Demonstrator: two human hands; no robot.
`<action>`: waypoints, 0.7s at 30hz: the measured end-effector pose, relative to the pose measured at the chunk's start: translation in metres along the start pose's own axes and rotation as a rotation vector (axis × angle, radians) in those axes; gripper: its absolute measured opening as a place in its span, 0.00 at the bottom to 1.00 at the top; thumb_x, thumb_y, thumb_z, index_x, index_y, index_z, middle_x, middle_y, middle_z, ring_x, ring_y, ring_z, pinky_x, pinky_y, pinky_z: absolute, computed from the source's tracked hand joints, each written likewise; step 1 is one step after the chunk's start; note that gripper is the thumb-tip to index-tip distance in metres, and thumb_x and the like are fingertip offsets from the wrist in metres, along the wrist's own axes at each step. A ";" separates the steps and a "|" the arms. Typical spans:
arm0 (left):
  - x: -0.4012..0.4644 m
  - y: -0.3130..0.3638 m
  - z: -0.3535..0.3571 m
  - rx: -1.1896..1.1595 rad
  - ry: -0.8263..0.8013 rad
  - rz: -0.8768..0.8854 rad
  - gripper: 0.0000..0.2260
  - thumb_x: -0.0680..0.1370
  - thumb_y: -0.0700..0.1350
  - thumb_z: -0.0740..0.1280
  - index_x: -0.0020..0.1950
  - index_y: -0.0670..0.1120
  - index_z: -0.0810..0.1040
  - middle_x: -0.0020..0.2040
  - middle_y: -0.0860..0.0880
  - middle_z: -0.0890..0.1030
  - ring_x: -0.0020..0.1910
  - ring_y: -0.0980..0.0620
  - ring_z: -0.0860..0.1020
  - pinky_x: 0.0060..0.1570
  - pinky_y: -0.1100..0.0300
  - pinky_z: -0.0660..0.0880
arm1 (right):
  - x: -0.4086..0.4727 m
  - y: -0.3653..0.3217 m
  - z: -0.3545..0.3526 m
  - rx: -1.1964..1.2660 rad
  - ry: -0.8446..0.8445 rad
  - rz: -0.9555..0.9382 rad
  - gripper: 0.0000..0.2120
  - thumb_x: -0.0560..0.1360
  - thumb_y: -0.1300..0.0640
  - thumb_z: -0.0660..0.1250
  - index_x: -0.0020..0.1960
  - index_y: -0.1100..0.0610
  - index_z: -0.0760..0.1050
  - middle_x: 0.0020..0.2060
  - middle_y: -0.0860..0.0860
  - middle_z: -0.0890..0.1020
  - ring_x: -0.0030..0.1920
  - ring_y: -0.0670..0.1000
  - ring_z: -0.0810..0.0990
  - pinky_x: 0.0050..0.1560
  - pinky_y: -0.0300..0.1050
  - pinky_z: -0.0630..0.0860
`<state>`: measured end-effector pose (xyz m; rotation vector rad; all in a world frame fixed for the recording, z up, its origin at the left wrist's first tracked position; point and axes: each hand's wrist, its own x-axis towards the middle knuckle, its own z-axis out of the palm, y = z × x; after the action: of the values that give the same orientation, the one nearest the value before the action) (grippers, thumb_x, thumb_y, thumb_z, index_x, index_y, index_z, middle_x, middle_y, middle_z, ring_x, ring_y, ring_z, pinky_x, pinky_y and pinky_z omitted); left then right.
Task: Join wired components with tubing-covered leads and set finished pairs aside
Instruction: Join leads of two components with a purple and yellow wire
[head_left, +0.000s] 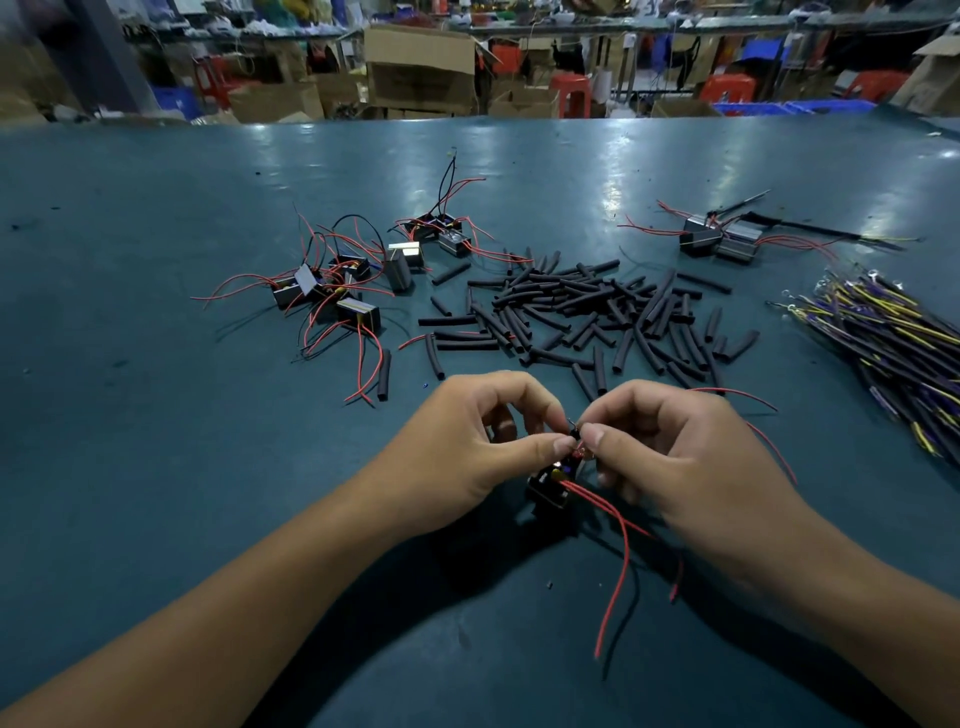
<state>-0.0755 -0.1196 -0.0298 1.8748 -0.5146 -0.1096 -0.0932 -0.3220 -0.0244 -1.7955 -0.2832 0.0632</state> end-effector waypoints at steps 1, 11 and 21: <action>0.000 -0.001 0.001 -0.026 0.010 -0.005 0.03 0.75 0.46 0.75 0.46 0.49 0.83 0.33 0.55 0.79 0.33 0.54 0.71 0.35 0.60 0.68 | 0.000 0.000 0.000 0.013 0.003 -0.001 0.06 0.77 0.61 0.70 0.43 0.52 0.81 0.33 0.57 0.83 0.32 0.51 0.78 0.32 0.42 0.73; 0.000 0.001 0.003 -0.150 -0.045 -0.043 0.05 0.76 0.49 0.72 0.46 0.48 0.83 0.33 0.44 0.75 0.35 0.47 0.66 0.35 0.46 0.61 | -0.003 -0.002 -0.003 0.063 0.014 -0.083 0.06 0.77 0.62 0.70 0.44 0.53 0.82 0.32 0.51 0.82 0.32 0.47 0.78 0.34 0.39 0.74; -0.002 0.006 -0.007 -0.057 -0.100 -0.013 0.07 0.76 0.49 0.71 0.48 0.47 0.82 0.43 0.38 0.83 0.40 0.33 0.77 0.45 0.35 0.75 | -0.005 -0.004 -0.004 -0.110 -0.010 -0.204 0.06 0.77 0.57 0.68 0.47 0.48 0.83 0.33 0.50 0.81 0.33 0.58 0.75 0.34 0.51 0.72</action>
<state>-0.0769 -0.1145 -0.0225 1.8243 -0.5617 -0.2256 -0.0976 -0.3262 -0.0196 -1.8665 -0.4835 -0.0896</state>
